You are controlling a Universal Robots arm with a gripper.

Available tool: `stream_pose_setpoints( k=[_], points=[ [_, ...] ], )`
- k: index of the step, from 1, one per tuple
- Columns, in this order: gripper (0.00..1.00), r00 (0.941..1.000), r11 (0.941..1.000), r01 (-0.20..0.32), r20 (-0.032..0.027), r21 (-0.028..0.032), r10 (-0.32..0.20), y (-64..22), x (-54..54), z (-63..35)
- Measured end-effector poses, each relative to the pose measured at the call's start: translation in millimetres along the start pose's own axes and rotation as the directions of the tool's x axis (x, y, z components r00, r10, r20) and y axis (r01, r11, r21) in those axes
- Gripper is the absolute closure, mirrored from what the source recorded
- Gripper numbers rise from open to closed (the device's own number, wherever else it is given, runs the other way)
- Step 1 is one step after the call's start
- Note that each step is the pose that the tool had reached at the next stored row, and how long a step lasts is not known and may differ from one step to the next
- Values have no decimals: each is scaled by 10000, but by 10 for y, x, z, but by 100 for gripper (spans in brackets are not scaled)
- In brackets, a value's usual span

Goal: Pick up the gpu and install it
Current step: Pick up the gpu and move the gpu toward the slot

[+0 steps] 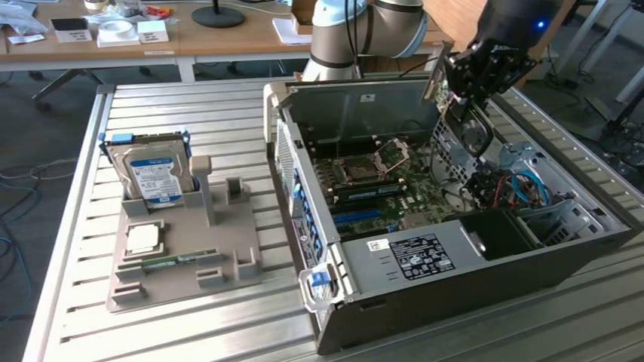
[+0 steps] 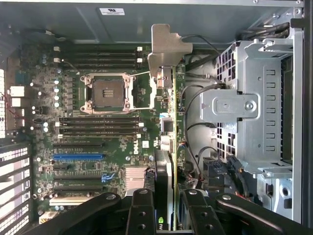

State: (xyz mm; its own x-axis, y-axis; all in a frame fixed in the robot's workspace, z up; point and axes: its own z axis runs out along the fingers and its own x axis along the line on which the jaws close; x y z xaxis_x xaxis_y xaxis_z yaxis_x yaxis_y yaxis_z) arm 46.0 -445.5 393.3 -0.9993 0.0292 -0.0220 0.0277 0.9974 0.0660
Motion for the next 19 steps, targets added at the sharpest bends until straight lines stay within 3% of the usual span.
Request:
stream_pose_setpoints(
  k=[19],
  points=[
    [73, 10000, 10000, 2, 0, -1, -2, -3, 0, 38]
  ],
)
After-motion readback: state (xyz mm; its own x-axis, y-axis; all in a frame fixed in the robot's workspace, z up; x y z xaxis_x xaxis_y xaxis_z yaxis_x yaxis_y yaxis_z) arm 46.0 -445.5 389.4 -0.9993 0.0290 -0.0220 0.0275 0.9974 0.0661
